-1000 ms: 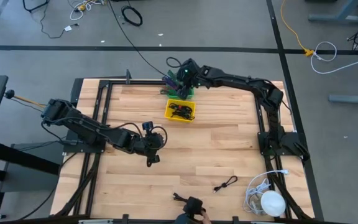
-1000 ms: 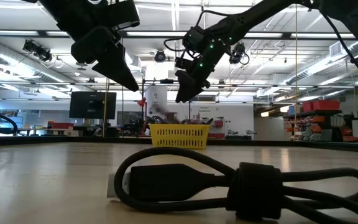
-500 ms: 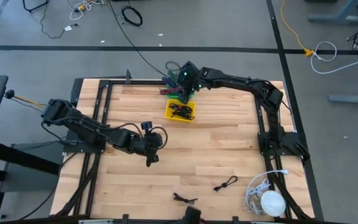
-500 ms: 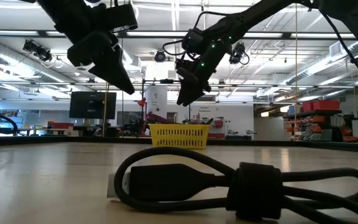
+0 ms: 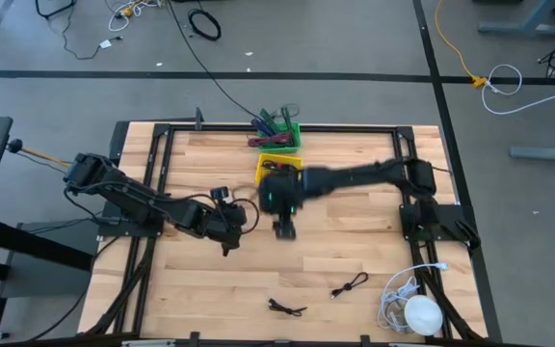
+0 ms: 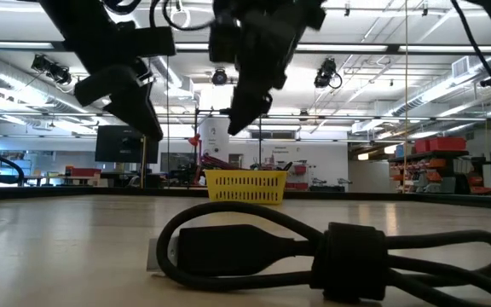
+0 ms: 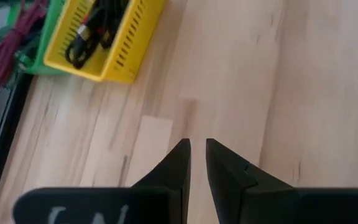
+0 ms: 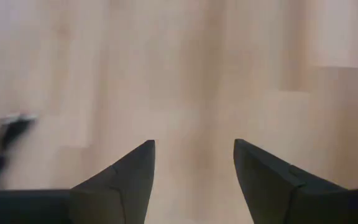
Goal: Pick & Place USB Port
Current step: Put the black charger cable into the yellow basket
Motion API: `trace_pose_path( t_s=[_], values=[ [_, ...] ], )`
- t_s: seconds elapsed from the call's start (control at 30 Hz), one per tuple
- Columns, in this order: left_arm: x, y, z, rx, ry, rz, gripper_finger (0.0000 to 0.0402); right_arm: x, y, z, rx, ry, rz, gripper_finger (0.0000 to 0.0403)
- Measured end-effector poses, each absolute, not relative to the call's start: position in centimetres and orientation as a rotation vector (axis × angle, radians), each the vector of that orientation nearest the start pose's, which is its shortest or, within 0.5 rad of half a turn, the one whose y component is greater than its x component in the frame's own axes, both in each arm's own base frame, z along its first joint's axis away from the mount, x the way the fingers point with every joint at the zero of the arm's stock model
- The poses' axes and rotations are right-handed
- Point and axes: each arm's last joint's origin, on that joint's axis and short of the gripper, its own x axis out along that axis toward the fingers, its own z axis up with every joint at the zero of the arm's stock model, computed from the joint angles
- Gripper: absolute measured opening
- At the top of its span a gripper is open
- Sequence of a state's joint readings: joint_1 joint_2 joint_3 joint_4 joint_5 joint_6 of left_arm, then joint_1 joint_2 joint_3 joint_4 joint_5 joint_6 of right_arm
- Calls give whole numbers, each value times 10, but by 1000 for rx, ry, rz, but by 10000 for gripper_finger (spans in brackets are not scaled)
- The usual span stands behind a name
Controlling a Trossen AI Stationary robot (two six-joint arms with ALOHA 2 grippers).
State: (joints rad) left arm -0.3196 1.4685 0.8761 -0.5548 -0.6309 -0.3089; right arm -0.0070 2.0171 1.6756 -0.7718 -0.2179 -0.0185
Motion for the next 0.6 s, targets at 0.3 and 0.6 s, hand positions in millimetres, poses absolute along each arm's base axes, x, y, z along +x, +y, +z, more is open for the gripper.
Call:
trace_pose_path(
  t_s=[0.3, 0.6],
  values=[
    [247, -96, 195, 260, 967, 327, 55, 414, 106, 229, 34, 1133, 152, 219],
    [239, -117, 195, 252, 937, 265, 55, 384, 181, 228, 96, 1159, 104, 219]
  ],
)
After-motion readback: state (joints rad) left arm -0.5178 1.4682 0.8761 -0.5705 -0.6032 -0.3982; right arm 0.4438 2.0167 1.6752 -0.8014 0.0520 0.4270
